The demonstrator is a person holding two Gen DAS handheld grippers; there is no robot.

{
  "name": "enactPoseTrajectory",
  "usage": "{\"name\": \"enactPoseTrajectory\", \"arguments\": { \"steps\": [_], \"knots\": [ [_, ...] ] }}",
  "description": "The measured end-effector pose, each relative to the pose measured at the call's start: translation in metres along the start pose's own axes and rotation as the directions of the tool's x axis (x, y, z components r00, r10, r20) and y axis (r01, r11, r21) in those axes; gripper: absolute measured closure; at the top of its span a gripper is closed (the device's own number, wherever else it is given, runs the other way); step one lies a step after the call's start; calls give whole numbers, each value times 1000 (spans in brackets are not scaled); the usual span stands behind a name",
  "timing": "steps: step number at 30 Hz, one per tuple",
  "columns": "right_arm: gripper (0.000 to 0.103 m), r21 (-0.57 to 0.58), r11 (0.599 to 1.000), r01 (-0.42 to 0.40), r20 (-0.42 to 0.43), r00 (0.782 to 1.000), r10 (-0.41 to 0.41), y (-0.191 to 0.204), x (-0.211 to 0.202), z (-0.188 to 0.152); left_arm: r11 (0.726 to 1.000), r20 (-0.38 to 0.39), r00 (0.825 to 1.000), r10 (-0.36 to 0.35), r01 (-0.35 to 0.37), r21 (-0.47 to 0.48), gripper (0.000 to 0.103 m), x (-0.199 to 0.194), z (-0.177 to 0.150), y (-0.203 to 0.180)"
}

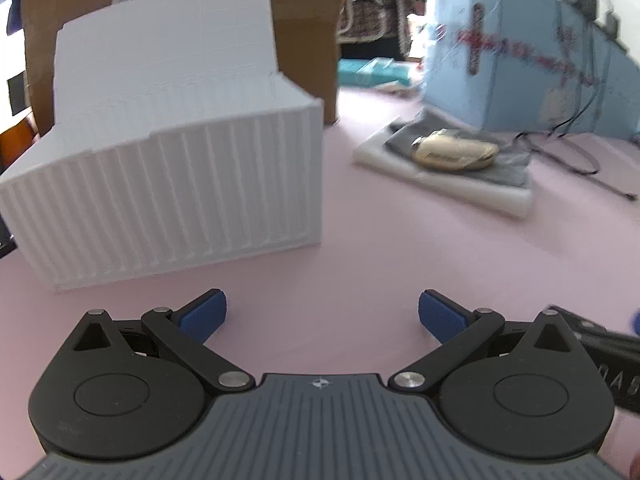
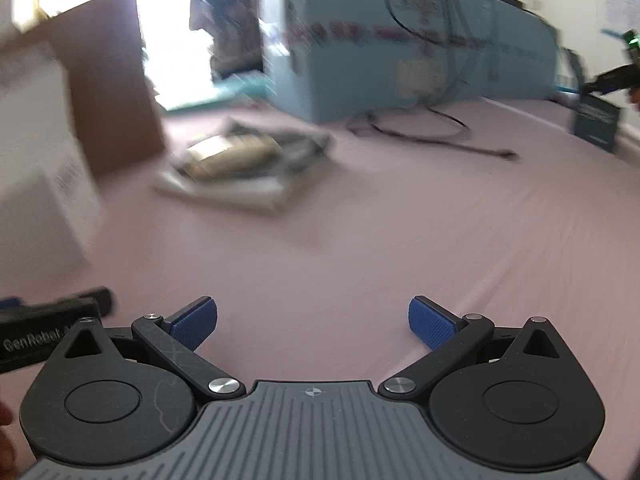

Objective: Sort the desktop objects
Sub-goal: 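Move both tools toward the gold egg on the grey cloth, then close the left gripper on the gold egg while the right tool approaches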

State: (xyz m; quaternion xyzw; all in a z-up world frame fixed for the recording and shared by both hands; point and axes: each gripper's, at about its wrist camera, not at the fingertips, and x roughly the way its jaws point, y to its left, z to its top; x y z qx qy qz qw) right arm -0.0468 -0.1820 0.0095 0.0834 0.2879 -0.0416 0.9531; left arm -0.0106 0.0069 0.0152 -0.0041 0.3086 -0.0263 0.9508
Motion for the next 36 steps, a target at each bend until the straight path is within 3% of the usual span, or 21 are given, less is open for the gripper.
{"name": "enactPoseTrajectory", "arguments": {
  "steps": [2,6,11,15,19,21,25,28,31,33,36],
  "knots": [
    [0,27,996,-89,115,990,85,-16,-11,11,996,50,995,-91,90,19,0,-16,10,5],
    [0,31,993,-110,297,950,96,-38,-26,49,979,151,968,-203,198,48,0,-44,40,8],
    [0,160,943,-292,331,916,227,-58,-10,113,973,195,955,-224,230,-8,0,-38,104,-7],
    [0,245,897,-368,374,889,263,-62,26,158,962,185,954,-237,257,-88,0,-5,148,-24],
    [0,151,882,-446,461,821,336,-79,70,152,953,125,956,-264,279,-122,0,47,167,-36],
    [0,76,908,-411,356,862,360,-83,94,157,953,84,957,-278,285,-98,0,72,165,-40],
    [0,-98,963,-253,307,912,271,-85,111,154,962,34,964,-263,265,-69,0,106,159,-48],
    [2,-291,933,-211,273,916,293,-67,117,143,951,-9,954,-301,299,-82,0,119,156,-42],
    [2,-425,856,-295,189,896,403,-42,121,132,928,-40,933,-358,350,-129,0,125,154,-35],
    [2,-474,817,-327,143,887,438,-29,123,125,920,-56,924,-379,370,-131,0,127,152,-35],
    [4,-510,784,-353,91,884,458,-14,126,118,925,-54,927,-372,366,-101,0,124,148,-39]
  ]
}}
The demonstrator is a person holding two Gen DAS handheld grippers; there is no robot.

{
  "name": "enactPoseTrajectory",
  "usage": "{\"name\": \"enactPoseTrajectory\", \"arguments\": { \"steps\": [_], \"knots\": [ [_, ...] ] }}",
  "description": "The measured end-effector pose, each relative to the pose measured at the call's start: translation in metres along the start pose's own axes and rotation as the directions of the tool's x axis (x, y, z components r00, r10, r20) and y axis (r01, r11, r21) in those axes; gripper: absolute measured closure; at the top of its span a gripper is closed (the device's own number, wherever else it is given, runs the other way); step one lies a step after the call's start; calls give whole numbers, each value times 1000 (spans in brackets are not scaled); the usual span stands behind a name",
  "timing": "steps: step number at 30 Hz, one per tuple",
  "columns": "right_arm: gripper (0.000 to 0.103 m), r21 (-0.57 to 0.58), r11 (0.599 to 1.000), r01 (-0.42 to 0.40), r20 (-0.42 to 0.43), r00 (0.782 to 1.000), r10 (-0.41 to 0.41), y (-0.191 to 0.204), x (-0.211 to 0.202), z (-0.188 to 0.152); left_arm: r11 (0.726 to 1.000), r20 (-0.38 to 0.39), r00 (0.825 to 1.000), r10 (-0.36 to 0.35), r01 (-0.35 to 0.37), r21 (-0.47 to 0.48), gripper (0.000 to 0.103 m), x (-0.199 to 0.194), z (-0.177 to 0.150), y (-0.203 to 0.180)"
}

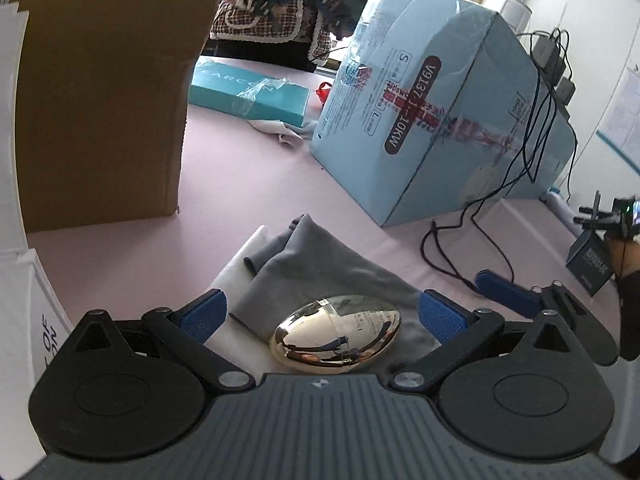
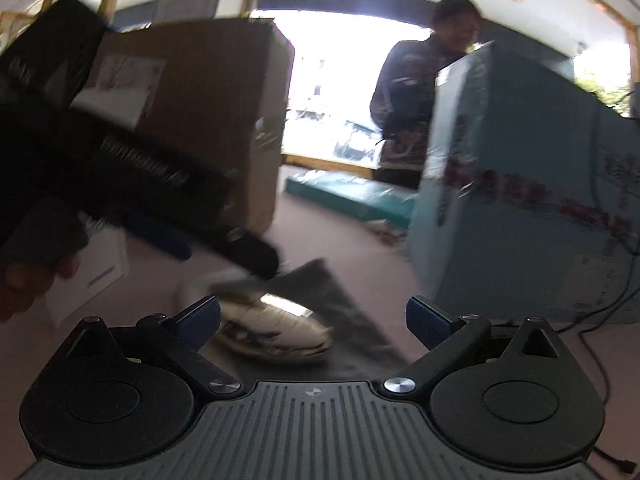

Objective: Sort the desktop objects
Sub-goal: 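Close the left gripper on the gold egg while the right tool approaches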

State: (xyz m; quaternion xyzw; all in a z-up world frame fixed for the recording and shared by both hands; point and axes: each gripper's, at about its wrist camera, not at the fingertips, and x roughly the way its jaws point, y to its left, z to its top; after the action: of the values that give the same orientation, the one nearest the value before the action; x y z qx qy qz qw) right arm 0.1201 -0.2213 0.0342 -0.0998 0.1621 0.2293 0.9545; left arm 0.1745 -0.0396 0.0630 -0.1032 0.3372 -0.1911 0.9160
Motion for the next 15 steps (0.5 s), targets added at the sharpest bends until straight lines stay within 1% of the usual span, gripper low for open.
{"name": "enactPoseTrajectory", "arguments": {
  "steps": [3,5,6,7,10,15],
  "knots": [
    [5,-14,1000,-21,-20,1000,21,8,7,-1,1000,-4,1000,-10,10,26,0,1,-2,-5],
    [5,-24,1000,3,-28,1000,-3,13,9,-1,999,-25,1000,-19,20,37,3,7,-5,-7],
    [5,-21,1000,-2,-37,999,1,12,10,-3,999,-40,999,-28,29,41,4,10,-6,-7],
    [5,-21,1000,-6,-44,999,5,12,11,-3,998,-57,998,-39,41,40,6,13,-7,-7],
    [5,-20,1000,-18,-63,998,17,12,15,-4,998,-90,994,-53,57,34,7,21,-10,-7],
    [6,-32,999,-24,-124,992,20,18,27,-5,997,-140,987,-77,79,4,7,34,-16,-3]
  ]
}}
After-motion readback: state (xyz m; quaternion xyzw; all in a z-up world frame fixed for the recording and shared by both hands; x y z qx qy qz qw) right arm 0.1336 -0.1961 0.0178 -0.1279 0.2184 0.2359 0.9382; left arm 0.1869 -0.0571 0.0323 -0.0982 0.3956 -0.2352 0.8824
